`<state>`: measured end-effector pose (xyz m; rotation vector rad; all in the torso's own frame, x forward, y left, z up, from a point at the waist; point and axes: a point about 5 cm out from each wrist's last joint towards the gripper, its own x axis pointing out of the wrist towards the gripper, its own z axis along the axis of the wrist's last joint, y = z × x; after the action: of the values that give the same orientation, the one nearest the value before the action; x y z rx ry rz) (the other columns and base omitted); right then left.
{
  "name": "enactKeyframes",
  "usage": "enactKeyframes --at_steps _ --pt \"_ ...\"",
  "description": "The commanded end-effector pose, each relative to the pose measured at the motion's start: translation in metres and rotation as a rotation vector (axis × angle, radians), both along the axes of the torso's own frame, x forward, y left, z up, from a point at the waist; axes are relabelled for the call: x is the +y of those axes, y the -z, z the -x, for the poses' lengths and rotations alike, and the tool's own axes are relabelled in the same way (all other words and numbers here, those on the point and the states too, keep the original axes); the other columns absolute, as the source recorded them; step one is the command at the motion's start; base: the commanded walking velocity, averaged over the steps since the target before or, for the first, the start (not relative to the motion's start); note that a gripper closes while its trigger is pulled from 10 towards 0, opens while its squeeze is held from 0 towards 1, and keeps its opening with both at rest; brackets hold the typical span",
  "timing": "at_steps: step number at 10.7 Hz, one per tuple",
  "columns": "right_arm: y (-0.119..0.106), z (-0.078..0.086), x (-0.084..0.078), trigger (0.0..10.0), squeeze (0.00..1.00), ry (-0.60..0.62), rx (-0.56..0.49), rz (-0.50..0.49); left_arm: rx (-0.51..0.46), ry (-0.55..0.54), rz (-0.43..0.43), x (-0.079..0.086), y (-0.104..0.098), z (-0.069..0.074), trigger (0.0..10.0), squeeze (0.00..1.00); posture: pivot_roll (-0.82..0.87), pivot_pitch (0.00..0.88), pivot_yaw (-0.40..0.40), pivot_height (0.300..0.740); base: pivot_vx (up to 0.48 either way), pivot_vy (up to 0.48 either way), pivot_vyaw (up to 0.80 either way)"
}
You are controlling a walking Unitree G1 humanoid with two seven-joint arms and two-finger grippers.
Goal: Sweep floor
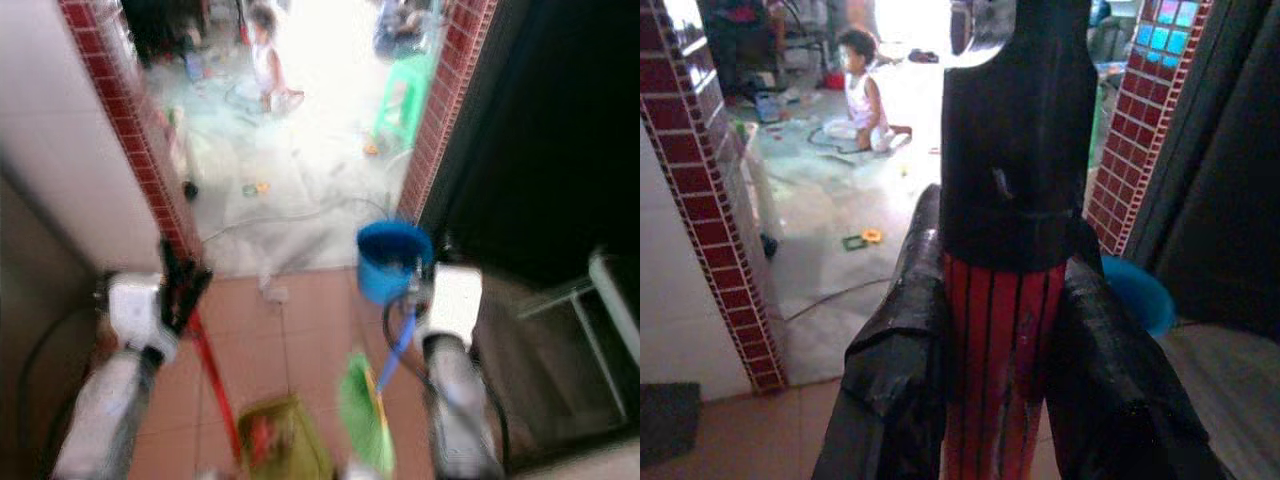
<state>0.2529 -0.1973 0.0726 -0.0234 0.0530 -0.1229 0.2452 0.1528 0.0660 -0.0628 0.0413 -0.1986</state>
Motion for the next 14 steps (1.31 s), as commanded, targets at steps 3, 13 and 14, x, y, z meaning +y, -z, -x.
enactKeyframes --at_steps 3,13,14 --pt "-0.003 -0.003 -0.001 10.0 0.0 0.005 -0.025 0.019 -0.023 -0.044 0.012 0.005 -0.004 -0.001 10.0 0.0 -0.05 0.0 0.031 0.74 0.0 0.0 0.0" --pt "-0.002 -0.002 -0.008 10.0 0.0 0.032 -0.023 0.036 -0.077 0.032 -0.005 0.009 -0.021 -0.008 10.0 0.0 -0.04 0.0 0.031 0.74 0.0 0.0 -0.46" --pt "0.0 0.001 -0.011 10.0 0.0 0.048 -0.013 0.033 -0.056 0.038 0.002 0.007 -0.017 -0.003 10.0 0.0 -0.05 0.0 0.035 0.74 0.0 0.0 0.0"
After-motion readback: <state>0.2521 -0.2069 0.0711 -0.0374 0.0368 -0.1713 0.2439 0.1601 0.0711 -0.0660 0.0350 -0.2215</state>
